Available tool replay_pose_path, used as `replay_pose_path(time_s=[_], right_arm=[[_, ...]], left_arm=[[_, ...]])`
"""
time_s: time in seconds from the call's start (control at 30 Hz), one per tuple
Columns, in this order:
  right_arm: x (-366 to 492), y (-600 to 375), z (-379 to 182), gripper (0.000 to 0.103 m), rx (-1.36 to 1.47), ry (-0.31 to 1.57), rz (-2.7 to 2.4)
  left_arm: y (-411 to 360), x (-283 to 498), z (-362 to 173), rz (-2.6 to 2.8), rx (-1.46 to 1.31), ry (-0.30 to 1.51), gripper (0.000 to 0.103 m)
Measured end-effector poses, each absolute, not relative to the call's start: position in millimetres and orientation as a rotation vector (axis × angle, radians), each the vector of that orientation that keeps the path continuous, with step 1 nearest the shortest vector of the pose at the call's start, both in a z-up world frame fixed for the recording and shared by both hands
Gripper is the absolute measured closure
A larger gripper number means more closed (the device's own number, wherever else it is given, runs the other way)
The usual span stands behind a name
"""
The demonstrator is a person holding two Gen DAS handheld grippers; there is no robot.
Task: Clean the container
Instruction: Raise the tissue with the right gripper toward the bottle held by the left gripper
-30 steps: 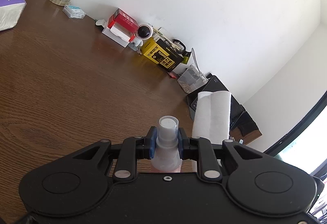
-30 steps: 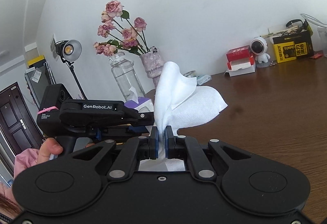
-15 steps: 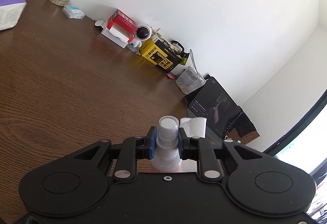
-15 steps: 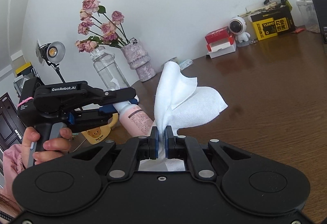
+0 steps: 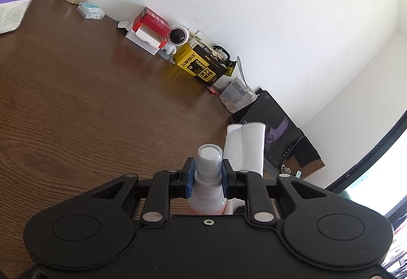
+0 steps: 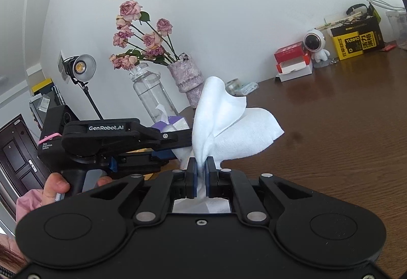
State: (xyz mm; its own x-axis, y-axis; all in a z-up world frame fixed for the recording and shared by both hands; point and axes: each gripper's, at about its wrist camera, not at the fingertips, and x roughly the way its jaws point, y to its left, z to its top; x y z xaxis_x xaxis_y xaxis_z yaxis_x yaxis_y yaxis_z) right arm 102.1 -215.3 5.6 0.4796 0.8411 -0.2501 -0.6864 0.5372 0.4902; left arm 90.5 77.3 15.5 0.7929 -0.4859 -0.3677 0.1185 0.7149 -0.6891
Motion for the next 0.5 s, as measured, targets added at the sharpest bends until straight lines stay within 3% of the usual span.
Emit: replay_pose_path(time_s=[0.5], right_arm=[[102, -226, -4, 0.097, 0.365, 0.526, 0.937]], left_arm=[[81, 89, 18, -0.351, -0.720, 0.557, 0.082]])
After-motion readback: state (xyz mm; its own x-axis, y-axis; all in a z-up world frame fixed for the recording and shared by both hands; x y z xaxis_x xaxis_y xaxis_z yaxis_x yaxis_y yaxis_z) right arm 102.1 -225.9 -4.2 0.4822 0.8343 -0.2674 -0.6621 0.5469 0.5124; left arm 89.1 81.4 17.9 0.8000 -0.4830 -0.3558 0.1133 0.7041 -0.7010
